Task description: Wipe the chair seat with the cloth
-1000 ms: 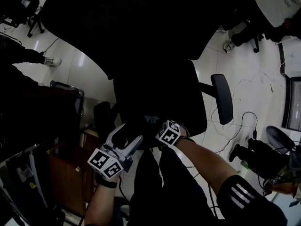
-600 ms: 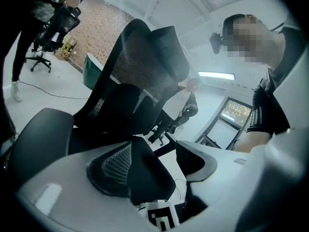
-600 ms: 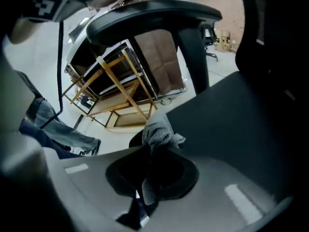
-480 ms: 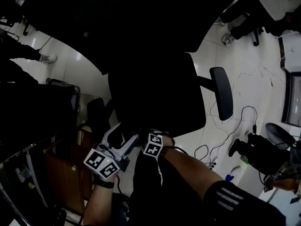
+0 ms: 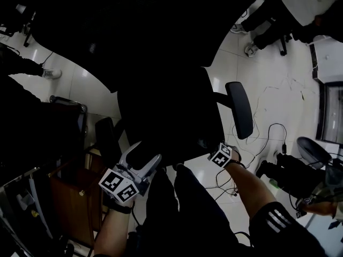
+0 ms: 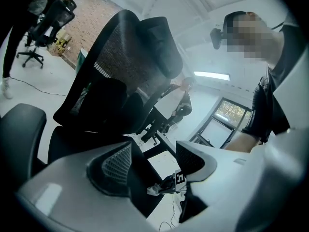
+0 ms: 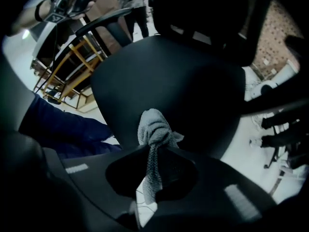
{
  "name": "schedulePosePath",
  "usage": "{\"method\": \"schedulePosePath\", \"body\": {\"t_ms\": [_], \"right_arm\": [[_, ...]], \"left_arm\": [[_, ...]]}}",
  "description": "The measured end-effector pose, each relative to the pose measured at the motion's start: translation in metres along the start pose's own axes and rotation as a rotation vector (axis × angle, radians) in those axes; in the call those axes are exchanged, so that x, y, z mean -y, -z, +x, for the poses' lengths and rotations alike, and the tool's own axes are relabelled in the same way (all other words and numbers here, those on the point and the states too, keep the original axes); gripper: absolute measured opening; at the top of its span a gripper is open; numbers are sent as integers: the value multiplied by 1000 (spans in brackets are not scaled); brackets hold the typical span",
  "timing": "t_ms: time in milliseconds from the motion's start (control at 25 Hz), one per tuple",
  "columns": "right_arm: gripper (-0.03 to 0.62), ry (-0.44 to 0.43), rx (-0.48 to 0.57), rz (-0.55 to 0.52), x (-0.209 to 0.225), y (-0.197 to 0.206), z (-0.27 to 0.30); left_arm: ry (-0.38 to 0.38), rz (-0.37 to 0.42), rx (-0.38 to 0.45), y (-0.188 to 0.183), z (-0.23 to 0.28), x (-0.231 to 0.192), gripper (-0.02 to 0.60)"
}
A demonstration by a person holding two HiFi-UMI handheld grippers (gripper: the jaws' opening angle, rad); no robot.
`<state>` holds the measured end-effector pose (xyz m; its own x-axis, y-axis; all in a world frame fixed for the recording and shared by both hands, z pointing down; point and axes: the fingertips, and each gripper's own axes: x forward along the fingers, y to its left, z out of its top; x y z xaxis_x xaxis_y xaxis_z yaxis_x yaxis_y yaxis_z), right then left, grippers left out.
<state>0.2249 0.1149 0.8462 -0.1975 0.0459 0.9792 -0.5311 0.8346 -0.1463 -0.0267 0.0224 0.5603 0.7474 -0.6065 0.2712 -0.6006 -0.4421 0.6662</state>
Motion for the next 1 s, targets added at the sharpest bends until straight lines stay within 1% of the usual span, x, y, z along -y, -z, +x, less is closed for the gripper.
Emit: {"method": "schedulePosePath", "body": {"t_ms": [120,200,280,360,400,440,520,600,720,800,920,1000], "right_arm": [[31,53,-17,62,23,26,-15],[31,79,-29,94,30,38,-20],[31,80,-14,138,31,40,-26],[31,67,40,203,27,30,-37],[31,56,81,224,24,19,-44],[31,44,129,223,19,6,-53],[31,20,240,168,7,-30,-79],[31,-3,375,103,-3,-73,-117],[31,-59,551,62,-18,-129,-179],[31,-108,634,53,-30,-151,-220],[29,-128,734,16,-46,-173,-277],[31,-147,810,25,-54,-186,-312]], "left_arm": [[-4,-2,1,1,1,4,311],[-8,-1,1,1,-2,5,311],[-15,-2,6,2,-6,5,311],[-26,-9,19,-1,-11,6,311],[-33,-9,26,-5,-14,9,311],[-41,-9,31,-9,-16,13,311],[-52,-6,38,-17,-22,23,311],[-58,9,53,-27,-27,34,311],[-74,46,84,-51,-34,52,311],[-75,62,100,-65,-40,69,311],[-50,82,117,-78,-50,98,311],[-31,87,142,-86,-59,114,311]]}}
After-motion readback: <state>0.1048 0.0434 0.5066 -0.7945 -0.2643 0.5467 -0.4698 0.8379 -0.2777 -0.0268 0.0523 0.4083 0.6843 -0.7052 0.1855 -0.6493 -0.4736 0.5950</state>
